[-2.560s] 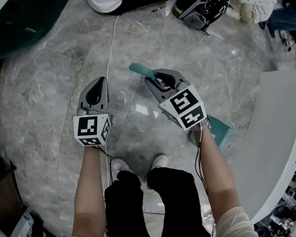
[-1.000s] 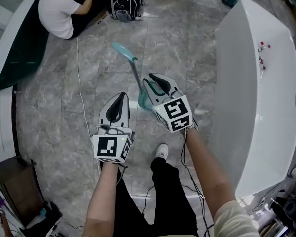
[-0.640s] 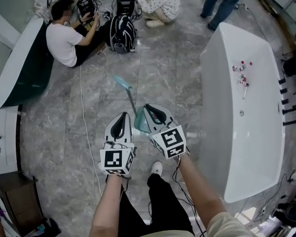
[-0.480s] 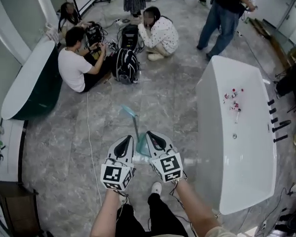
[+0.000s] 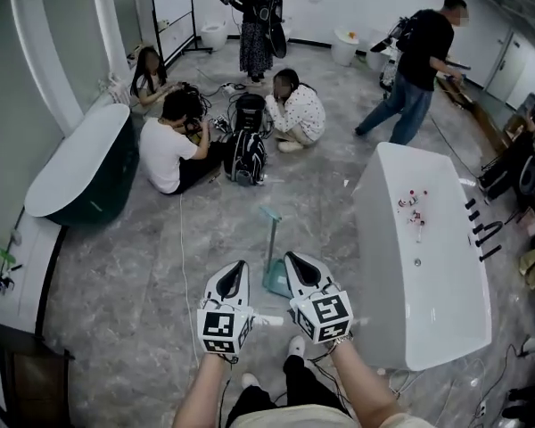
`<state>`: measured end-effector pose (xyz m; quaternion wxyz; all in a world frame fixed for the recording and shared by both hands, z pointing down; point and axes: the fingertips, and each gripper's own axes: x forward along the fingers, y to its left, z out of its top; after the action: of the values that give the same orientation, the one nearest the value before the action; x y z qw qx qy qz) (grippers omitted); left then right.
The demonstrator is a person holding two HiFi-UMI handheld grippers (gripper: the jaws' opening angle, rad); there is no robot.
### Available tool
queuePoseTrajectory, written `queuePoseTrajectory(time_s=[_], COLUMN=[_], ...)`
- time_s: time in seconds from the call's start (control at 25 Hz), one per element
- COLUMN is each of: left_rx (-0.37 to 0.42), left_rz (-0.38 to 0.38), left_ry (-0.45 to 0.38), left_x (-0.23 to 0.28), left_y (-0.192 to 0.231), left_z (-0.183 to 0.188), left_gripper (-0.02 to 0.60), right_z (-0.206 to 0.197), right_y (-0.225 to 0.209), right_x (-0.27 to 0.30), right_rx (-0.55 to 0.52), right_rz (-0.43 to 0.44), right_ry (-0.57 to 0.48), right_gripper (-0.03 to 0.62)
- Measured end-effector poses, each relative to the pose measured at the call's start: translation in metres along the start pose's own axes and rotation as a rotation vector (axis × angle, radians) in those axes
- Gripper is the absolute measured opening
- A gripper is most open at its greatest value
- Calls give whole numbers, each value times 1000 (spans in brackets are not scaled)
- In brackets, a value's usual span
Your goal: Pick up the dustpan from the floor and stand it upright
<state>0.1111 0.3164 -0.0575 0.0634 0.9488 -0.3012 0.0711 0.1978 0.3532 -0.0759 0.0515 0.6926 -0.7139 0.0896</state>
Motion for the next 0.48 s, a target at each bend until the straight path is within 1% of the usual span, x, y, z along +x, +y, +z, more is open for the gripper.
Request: queuePoseTrajectory(time_s=[0.12,0.28,0.36,0.48], left_rx=[16,16,21,44], left_rz=[5,29,29,11], left_ry=[2,-19,-21,-7], left_x=[-57,-110,-124,-127], left_y=[15,18,11,-9], left_z=[-3,3,4,7], left_gripper=[8,8,8,8], right_z=[14,24,22,21], right_y=[52,102,114,111], right_x=[-19,-49,-62,-75], right_rx=[34,5,0,12], right_rz=[-2,2,3,-10], right_ry=[-44,-71,-66,-64], right_gripper=[17,17,17,17])
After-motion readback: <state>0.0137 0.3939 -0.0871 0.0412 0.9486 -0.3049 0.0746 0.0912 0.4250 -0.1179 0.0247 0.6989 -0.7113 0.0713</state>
